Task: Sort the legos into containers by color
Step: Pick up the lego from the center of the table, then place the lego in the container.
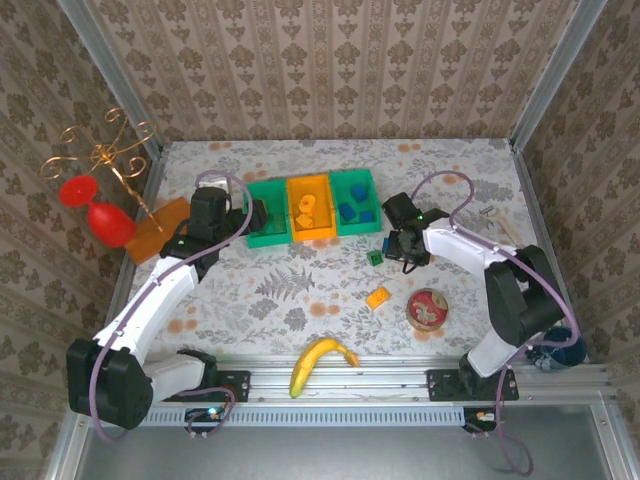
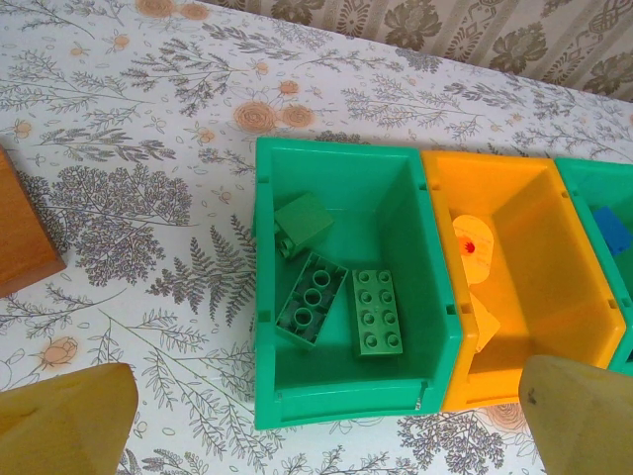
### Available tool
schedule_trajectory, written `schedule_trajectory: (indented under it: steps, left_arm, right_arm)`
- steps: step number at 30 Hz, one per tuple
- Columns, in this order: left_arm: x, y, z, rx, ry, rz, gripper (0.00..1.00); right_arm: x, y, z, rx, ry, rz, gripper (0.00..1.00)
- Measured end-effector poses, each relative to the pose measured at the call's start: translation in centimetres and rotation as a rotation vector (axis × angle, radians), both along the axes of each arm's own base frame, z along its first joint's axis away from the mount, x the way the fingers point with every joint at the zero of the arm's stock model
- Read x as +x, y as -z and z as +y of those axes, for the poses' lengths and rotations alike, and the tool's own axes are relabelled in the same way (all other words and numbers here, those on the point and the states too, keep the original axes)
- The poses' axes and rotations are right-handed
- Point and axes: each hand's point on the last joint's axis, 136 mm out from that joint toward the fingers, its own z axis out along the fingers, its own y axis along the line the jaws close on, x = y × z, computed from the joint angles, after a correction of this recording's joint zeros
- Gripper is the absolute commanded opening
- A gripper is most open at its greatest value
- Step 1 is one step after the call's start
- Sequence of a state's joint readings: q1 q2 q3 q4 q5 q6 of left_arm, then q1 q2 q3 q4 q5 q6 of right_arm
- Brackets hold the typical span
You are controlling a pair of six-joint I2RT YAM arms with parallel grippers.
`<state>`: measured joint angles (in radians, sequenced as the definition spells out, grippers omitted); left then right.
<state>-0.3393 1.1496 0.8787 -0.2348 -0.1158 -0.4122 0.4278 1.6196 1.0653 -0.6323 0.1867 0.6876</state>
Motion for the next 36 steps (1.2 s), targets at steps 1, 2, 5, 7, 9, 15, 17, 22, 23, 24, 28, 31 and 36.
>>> schedule_trajectory:
  steps: [1,2,5,7,9,15,17,22,23,24,28,31,36]
  left_arm:
    - [0.0,0.0,0.0,0.0,0.0,-0.001,1.0]
    - [0.0,0.0,0.0,-0.001,-0.001,-0.001,1.0]
    - [-0.1,-0.2,0.1,-0.002,-0.001,-0.005,1.0]
    - [-0.1,-0.4,0.1,-0.004,-0.001,-0.012,1.0]
    - [-0.2,-0.7,0.1,-0.006,-0.001,-0.018,1.0]
    - [-0.3,-0.9,0.4,-0.008,-0.007,-0.023,1.0]
    - [-0.3,-0.9,0.4,-0.008,-0.008,-0.024,1.0]
    - [-0.4,-0.6,0.5,-0.006,-0.008,-0.016,1.0]
    - [-0.4,-0.6,0.5,-0.006,-0.008,-0.016,1.0]
    - [-0.4,-0.6,0.5,-0.006,-0.008,-0.016,1.0]
    - [-0.4,-0.5,0.5,-0.006,-0.009,-0.015,1.0]
    - [-0.4,-0.5,0.7,-0.005,-0.013,-0.013,1.0]
    - [-0.4,-0.4,0.7,-0.004,-0.014,-0.011,1.0]
  right_arm:
    - [0.1,-0.6,0.4,0.003,-0.012,-0.015,0.37]
    - [0.2,-1.3,0.8,0.006,-0.026,-0.031,0.37]
    - [0.7,-3.3,2.7,0.013,-0.075,-0.077,0.36]
    - [1.4,-5.1,4.4,0.025,-0.121,-0.121,0.36]
    - [2.0,-6.8,6.0,0.035,-0.164,-0.164,0.36]
    - [4.6,-10.5,10.8,0.044,-0.279,-0.253,0.36]
    - [5.6,-10.6,12.2,0.037,-0.31,-0.259,0.36]
    - [8.4,-9.5,15.7,0.004,-0.39,-0.245,0.36]
    - [8.9,-9.4,16.2,0.0,-0.401,-0.245,0.36]
    - [9.5,-9.1,16.8,-0.008,-0.414,-0.243,0.36]
    - [11.3,-8.1,18.5,-0.027,-0.455,-0.243,0.36]
    - [12.6,-7.4,19.5,-0.039,-0.478,-0.241,0.36]
    - [14.3,-6.0,20.9,-0.055,-0.511,-0.236,0.37]
